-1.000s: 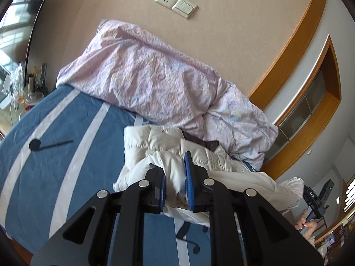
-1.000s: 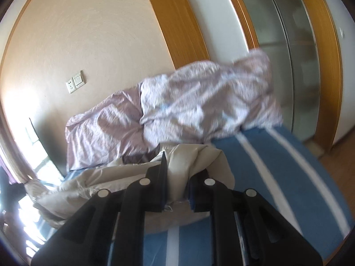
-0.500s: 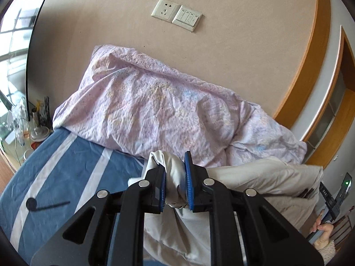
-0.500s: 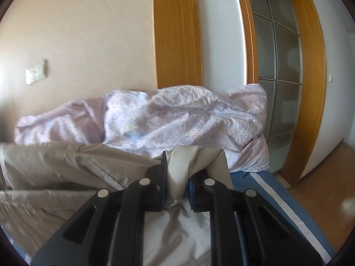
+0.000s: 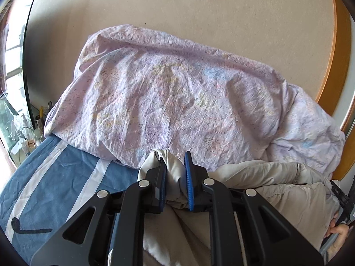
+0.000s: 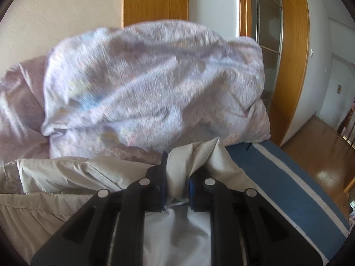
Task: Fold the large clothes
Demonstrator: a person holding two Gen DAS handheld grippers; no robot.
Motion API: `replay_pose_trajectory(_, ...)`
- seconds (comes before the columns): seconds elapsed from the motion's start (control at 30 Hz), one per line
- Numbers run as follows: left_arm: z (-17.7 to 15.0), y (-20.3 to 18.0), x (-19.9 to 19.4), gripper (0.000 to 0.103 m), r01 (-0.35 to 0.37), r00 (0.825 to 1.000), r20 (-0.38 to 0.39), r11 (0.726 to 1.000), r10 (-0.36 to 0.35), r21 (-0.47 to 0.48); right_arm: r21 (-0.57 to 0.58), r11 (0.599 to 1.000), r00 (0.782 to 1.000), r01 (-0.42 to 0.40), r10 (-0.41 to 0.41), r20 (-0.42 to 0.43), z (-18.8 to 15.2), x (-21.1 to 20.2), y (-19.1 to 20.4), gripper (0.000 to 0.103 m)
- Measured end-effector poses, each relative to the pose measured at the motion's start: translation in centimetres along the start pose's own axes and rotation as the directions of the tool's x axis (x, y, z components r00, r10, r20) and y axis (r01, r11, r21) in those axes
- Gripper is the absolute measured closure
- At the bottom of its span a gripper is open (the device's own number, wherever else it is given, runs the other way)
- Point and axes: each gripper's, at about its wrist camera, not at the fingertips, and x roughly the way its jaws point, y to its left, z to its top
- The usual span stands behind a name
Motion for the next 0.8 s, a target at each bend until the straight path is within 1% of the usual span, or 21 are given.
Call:
replay_pose_trajectory(0.1,-0.2,0.0,1.3,0.089,-0.017,1.0,0.001,1.0,0.017,-0.01,0.007,1.0,0.999,0.01,-0.01,-0.034,-0.2,1.7,0.4,0.086)
replay_pose_trajectory(0.13,-0.4,0.1,1.7,0.088,-0.018,1.0,0.001,1.0,0.018,-0.021,0.01,1.0,0.999,0.008,-0.008,-0.042,-0.2,2.1,0.5,0.081)
replay_pose_trajectory(0.17,-0.5,0.3,1.9,0.087,-0.021,1.0,0.004,0.999,0.021,-0.033,0.012,1.0,0.998,0.0,0.001,-0.058,-0.3,2.5,0.6,0.074)
replay_pose_trajectory(0.2,-0.7,0.4,2.1,0.084,-0.02,1.0,0.003,0.999,0.02,-0.045,0.014,1.0,0.998,-0.011,0.011,-0.067,-0.4,2.7,0.6,0.068)
replay_pose_trajectory(0.23,-0.8,0.5,2.2,0.082,-0.019,1.0,0.0,0.999,0.019,-0.05,0.017,0.999,0.997,-0.04,0.041,-0.072,-0.4,2.8,0.6,0.058)
replay_pose_trajectory(0.27,-0.9,0.6,2.4,0.074,-0.016,1.0,-0.006,0.999,0.016,-0.052,0.021,0.998,0.996,-0.054,0.055,-0.068,-0.4,2.7,0.5,0.048)
replay_pose_trajectory(0.3,-0.9,0.6,2.5,0.065,-0.011,1.0,-0.013,0.998,0.011,-0.057,0.027,0.996,0.995,-0.081,0.082,-0.052,-0.3,2.3,0.4,0.041)
replay_pose_trajectory(0.33,-0.8,0.7,2.5,0.058,-0.003,1.0,-0.018,0.998,0.002,-0.064,0.027,0.995,0.995,-0.094,0.095,-0.034,-0.1,1.9,0.3,0.027)
replay_pose_trajectory(0.37,-0.6,0.8,2.2,0.025,-0.004,1.0,-0.012,0.998,0.003,-0.068,0.027,0.995,0.995,-0.101,0.101,-0.008,0.1,1.3,0.2,0.018)
replay_pose_trajectory(0.4,-0.5,0.8,1.7,0.001,-0.021,1.0,0.015,0.997,0.022,-0.07,0.026,0.994,0.994,-0.107,0.106,0.033,0.3,0.2,0.0,0.018)
replay_pose_trajectory(0.43,-0.4,0.7,0.4,0.001,-0.038,0.996,0.082,0.997,0.044,-0.071,0.023,0.993,0.992,-0.12,0.118,0.054,0.5,-0.5,-0.1,0.018)
replay_pose_trajectory(0.47,-0.1,0.5,-0.4,0.001,-0.022,0.994,0.109,0.998,0.028,-0.056,0.017,0.99,0.988,-0.141,0.14,0.07,0.7,-1.4,-0.2,0.018)
replay_pose_trajectory(0.53,0.4,0.0,-1.8,0.001,-0.035,0.993,0.114,0.999,0.037,-0.027,-0.018,0.984,0.981,-0.175,0.176,0.083,0.5,-3.4,-0.1,0.018)
replay_pose_trajectory(0.6,0.2,-0.9,-3.5,0.001,-0.009,0.992,0.128,1.0,0.008,0.007,-0.062,0.976,0.974,-0.208,0.212,0.075,0.0,-5.1,0.2,0.018)
replay_pose_trajectory(0.63,-0.3,-1.6,-4.6,0.001,-0.009,0.99,0.138,0.999,0.004,0.036,-0.093,0.965,0.965,-0.245,0.252,0.068,-0.9,-6.3,0.6,0.018)
replay_pose_trajectory(0.7,-1.5,-3.2,-6.1,0.001,-0.002,0.991,0.136,0.996,-0.011,0.094,-0.152,0.947,0.955,-0.285,0.294,0.045,-2.5,-8.0,1.7,0.018)
replay_pose_trajectory(0.8,-4.2,-5.7,-7.7,0.001,0.013,0.991,0.126,0.986,-0.034,0.167,-0.22,0.91,0.932,-0.351,0.361,0.007,-5.1,-9.9,4.1,0.018)
